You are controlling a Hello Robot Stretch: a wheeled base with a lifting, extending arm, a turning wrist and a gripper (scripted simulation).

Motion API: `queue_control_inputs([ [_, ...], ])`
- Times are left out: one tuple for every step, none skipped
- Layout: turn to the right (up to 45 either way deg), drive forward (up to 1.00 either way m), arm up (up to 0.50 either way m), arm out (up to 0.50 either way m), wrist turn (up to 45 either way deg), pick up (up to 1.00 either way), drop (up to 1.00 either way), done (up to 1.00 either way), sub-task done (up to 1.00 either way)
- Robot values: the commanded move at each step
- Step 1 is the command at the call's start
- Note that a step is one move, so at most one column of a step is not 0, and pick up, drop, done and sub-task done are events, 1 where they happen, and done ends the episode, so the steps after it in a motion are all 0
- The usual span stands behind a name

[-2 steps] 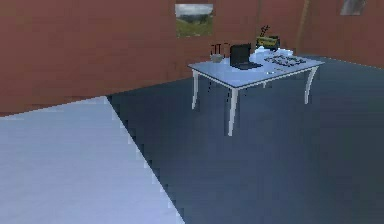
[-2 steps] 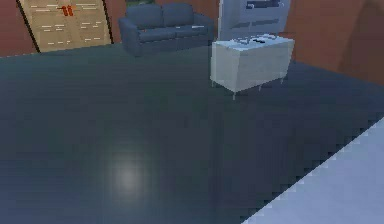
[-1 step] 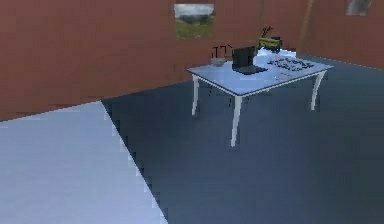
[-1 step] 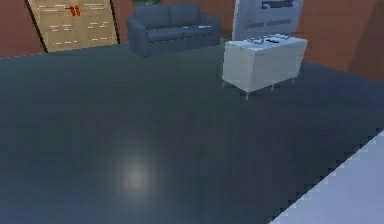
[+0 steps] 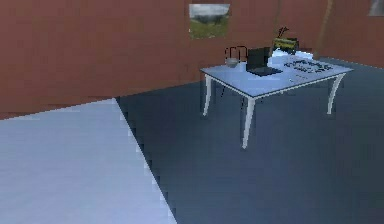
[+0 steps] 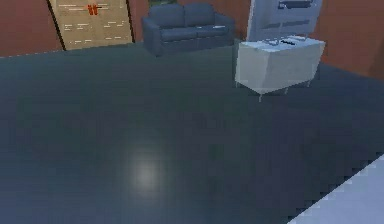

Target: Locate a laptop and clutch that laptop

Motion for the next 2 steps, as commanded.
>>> queue_control_inputs([
  [0.0,1.00,0.00,0.00,0.0,0.00,0.00,0.00,0.00],
  [-3.0,0.00,0.00,0.00,0.0,0.00,0.00,0.00,0.00],
])
